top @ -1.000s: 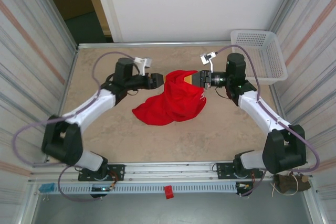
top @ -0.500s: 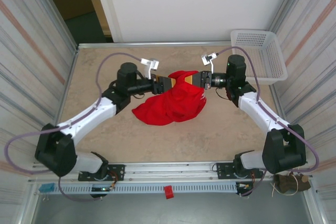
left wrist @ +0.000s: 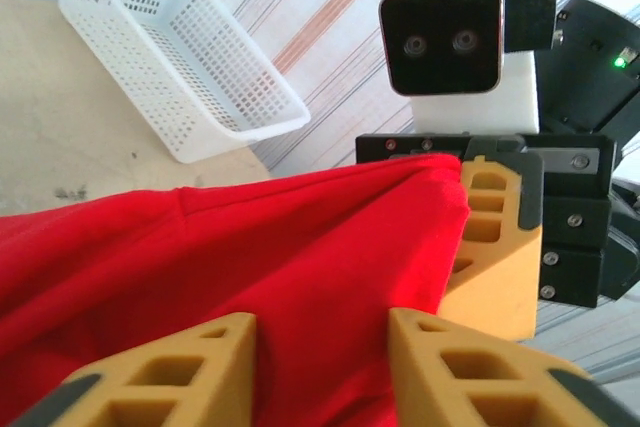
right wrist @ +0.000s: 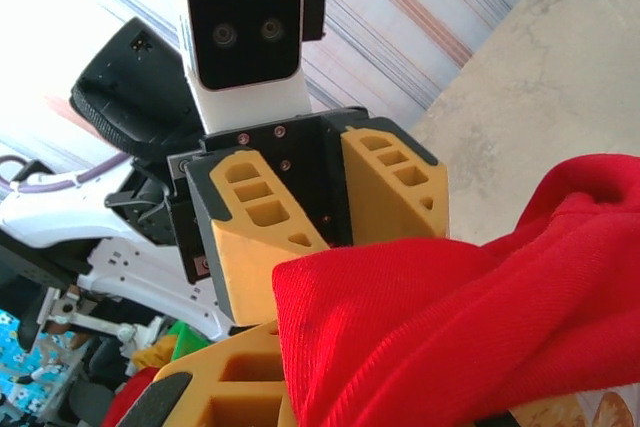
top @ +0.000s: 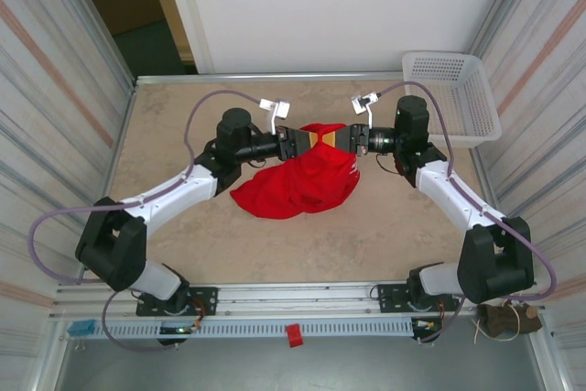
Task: Fold the inside-out t-shirt
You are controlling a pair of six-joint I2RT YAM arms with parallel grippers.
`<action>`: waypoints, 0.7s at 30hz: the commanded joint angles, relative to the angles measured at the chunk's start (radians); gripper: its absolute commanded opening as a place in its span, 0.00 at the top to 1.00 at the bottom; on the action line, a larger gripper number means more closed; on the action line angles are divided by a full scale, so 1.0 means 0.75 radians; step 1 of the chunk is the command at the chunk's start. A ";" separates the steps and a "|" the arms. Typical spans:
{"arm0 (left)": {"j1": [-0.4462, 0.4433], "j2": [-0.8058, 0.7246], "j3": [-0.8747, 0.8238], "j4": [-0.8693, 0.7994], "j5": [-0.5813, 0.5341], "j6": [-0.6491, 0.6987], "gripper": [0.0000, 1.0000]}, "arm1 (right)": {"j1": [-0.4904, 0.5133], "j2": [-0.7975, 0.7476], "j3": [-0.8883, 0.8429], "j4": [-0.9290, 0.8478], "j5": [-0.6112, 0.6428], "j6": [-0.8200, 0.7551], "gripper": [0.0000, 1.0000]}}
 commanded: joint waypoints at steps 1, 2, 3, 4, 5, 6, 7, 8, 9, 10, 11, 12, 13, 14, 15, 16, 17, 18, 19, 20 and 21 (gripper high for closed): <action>-0.011 0.018 0.038 0.101 0.057 -0.028 0.76 | 0.004 -0.040 -0.007 0.034 0.010 0.016 1.00; -0.011 0.017 0.034 0.112 0.061 -0.034 0.81 | 0.003 -0.040 -0.007 0.032 0.011 0.017 1.00; -0.012 0.017 0.031 0.124 0.067 -0.044 0.87 | 0.003 -0.041 -0.009 0.031 0.015 0.014 1.00; -0.011 0.015 0.029 0.132 0.071 -0.051 0.96 | 0.000 -0.041 -0.011 0.027 0.020 0.013 1.00; -0.011 0.011 0.031 0.138 0.072 -0.056 1.00 | -0.003 -0.042 -0.012 0.025 0.025 0.010 1.00; -0.010 0.000 0.038 0.133 0.067 -0.058 1.00 | -0.005 -0.040 -0.013 0.014 0.032 0.006 1.00; -0.007 -0.016 0.054 0.111 0.056 -0.058 1.00 | -0.009 -0.040 -0.013 -0.009 0.045 -0.008 1.00; 0.000 -0.033 0.078 0.073 0.043 -0.052 1.00 | -0.014 -0.038 -0.011 -0.041 0.063 -0.028 1.00; 0.008 -0.052 0.118 0.021 0.029 -0.047 1.00 | -0.019 -0.038 -0.008 -0.096 0.097 -0.065 0.95; 0.019 -0.067 0.171 -0.042 0.027 -0.042 1.00 | -0.023 -0.035 0.000 -0.168 0.151 -0.115 0.70; 0.027 -0.073 0.223 -0.079 0.034 -0.043 1.00 | -0.026 -0.027 0.003 -0.237 0.199 -0.156 0.51; 0.036 -0.076 0.287 -0.130 0.046 -0.051 1.00 | -0.029 -0.021 -0.001 -0.281 0.249 -0.186 0.41; 0.043 -0.073 0.352 -0.179 0.060 -0.065 1.00 | -0.032 -0.013 -0.014 -0.297 0.287 -0.197 0.37; 0.048 -0.068 0.411 -0.212 0.072 -0.077 1.00 | -0.035 -0.008 -0.025 -0.302 0.310 -0.198 0.35; 0.051 -0.061 0.469 -0.236 0.088 -0.097 1.00 | -0.036 -0.007 -0.040 -0.300 0.326 -0.193 0.35; 0.051 -0.054 0.522 -0.254 0.103 -0.115 1.00 | -0.036 -0.012 -0.056 -0.290 0.341 -0.185 0.34; 0.051 -0.050 0.559 -0.269 0.108 -0.132 1.00 | -0.036 -0.019 -0.070 -0.283 0.355 -0.175 0.34; 0.052 -0.045 0.596 -0.292 0.112 -0.155 1.00 | -0.038 -0.033 -0.083 -0.280 0.377 -0.168 0.34; 0.054 -0.041 0.625 -0.303 0.118 -0.178 1.00 | -0.036 -0.055 -0.092 -0.284 0.399 -0.161 0.33; 0.056 -0.037 0.647 -0.324 0.117 -0.199 1.00 | -0.035 -0.075 -0.092 -0.294 0.416 -0.159 0.33; 0.059 -0.035 0.669 -0.368 0.105 -0.215 1.00 | -0.034 -0.107 -0.089 -0.315 0.436 -0.159 0.33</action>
